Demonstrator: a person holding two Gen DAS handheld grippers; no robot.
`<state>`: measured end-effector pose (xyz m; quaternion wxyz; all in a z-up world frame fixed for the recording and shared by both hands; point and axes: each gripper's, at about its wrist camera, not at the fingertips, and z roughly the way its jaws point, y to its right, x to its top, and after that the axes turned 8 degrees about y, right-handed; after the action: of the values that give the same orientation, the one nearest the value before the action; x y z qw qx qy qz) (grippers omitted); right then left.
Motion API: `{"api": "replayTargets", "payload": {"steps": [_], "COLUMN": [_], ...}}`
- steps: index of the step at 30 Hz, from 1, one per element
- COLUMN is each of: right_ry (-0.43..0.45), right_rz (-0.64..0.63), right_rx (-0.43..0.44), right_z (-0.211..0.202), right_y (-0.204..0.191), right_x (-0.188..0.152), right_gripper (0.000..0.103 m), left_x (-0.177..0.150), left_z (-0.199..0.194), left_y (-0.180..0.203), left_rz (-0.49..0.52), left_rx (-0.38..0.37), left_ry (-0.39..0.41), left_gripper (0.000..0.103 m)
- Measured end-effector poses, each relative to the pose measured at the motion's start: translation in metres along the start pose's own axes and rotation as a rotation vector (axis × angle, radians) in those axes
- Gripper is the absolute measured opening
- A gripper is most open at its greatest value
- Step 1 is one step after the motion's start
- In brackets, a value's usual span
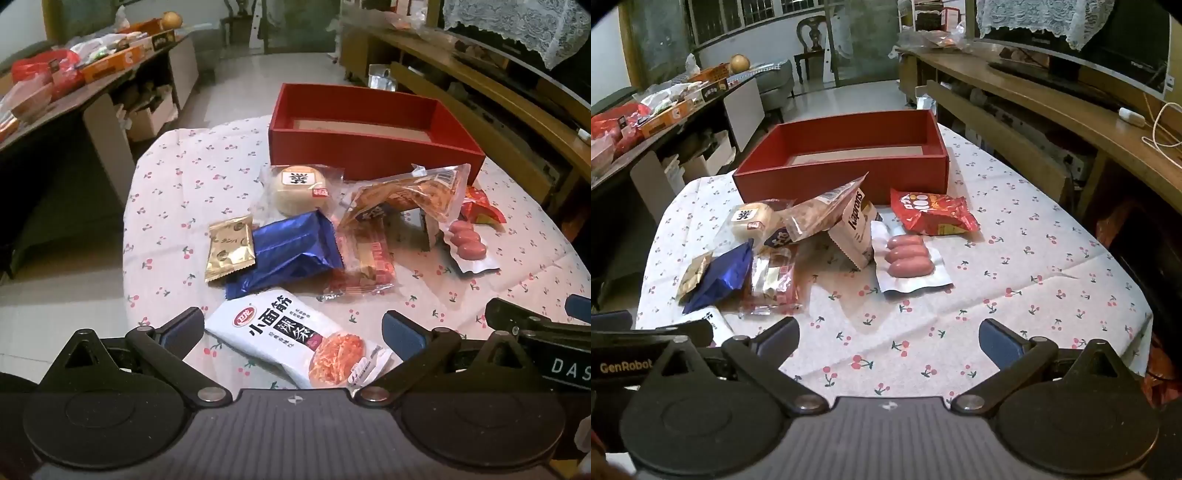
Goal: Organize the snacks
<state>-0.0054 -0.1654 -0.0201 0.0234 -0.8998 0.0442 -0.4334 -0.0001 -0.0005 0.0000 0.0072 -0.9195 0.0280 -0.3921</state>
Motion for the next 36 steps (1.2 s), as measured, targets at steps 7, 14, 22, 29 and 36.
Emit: {"api": "replayTargets", "payload": {"steps": [7,14,22,29,36], "right_ry": [-0.001,-0.016,-0.03,-0.034,-0.041], "right_rz": [0.002,-0.007,-0.016,-0.019,-0.022], "right_rx": [0.001,0.005,0.008,0.007,0.008], "right_z": [0.0,0.006,0.008,0.009,0.01], "right_y": [0.001,-0.002,-0.002,-0.003,-0.003], "right_x": [0.002,-0.002,-0.002,-0.002,-0.003], "right_gripper": [0.103,0.103,0.103,0.103,0.103], "left_x": [-0.004,-0.003,-0.004,-0.005,-0.006], "left_z": [-0.003,0.006,0.007,0.008,0.009], "left_y": [-0.003,0.001,0.002,0.002,0.002], "left_rz": [-0.006,-0.008,-0.006,-0.003,-0.004], "left_rx": [0.003,0.016,0.021,0.024,0.026], "left_ry": [0.002,-0.028,-0.035,-0.037,-0.042], "left_gripper": [0.103,0.103,0.103,0.102,0.102]}}
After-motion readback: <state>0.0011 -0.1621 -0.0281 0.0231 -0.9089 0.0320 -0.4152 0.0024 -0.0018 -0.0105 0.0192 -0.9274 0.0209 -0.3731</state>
